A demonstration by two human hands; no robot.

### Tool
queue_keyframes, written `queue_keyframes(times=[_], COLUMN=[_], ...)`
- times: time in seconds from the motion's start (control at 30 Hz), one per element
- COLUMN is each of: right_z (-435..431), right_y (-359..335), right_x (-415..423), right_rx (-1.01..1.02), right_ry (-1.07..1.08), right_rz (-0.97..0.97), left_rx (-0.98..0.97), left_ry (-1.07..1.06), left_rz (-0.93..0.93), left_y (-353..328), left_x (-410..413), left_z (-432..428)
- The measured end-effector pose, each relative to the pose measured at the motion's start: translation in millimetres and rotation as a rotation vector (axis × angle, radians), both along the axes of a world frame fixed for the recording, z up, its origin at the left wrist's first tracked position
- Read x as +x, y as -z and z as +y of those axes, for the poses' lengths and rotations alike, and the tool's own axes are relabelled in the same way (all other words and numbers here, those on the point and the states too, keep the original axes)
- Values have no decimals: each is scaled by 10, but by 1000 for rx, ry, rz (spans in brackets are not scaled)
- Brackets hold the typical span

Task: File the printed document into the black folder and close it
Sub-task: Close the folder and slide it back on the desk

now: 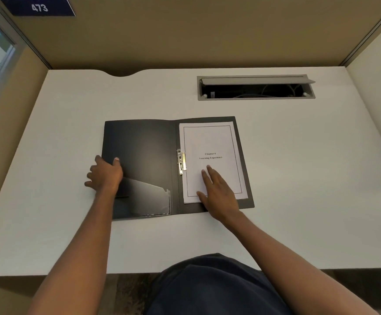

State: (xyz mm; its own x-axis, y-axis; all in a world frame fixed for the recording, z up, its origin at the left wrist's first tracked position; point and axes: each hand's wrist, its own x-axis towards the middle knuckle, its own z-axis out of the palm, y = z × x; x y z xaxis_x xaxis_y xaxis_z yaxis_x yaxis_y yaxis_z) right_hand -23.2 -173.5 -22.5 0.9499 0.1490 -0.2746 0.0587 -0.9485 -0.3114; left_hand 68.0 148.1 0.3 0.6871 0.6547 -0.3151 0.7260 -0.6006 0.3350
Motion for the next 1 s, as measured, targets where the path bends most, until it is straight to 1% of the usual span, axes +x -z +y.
queue_keyframes(times=[0.1, 0.2, 0.4, 0.5, 0.57, 0.67, 0.77, 0.8, 0.87, 0.93, 1.0], right_z=[24, 11, 18, 27, 34, 19, 8, 22, 83, 178, 311], right_y=[91, 156, 208, 216, 221, 218, 108, 21, -258, -645, -1104], right_x=[9, 2, -15, -13, -4, -1, 49, 87, 193, 320, 438], right_rx=[-68, -124, -166, -177, -178, -181, -166, -133, 30, 275, 561], right_ry=[-37, -67, -88, -84, -83, -86, -94, -79, 15, 134, 223], right_rz=[26, 23, 26, 32, 37, 46, 110, 139, 165, 89, -35], left_rx=[-68, -60, -108, -89, -120, -228, -383, -430, -513, -578, -645], left_ry=[-66, -108, -101, -43, 41, 195, 297, 321, 348, 356, 344], left_rz=[-17, -73, -292, -378, -431, -467, -483, -486, -486, -490, -512], left_y=[-12, -120, -575, -834, -985, -1188, -1344, -1377, -1419, -1437, -1435], left_x=[47, 94, 84, 86, 95, 107, 134, 140, 134, 106, 68], left_z=[142, 225, 208, 134, 75, -67, -316, -423, -646, -866, -1076])
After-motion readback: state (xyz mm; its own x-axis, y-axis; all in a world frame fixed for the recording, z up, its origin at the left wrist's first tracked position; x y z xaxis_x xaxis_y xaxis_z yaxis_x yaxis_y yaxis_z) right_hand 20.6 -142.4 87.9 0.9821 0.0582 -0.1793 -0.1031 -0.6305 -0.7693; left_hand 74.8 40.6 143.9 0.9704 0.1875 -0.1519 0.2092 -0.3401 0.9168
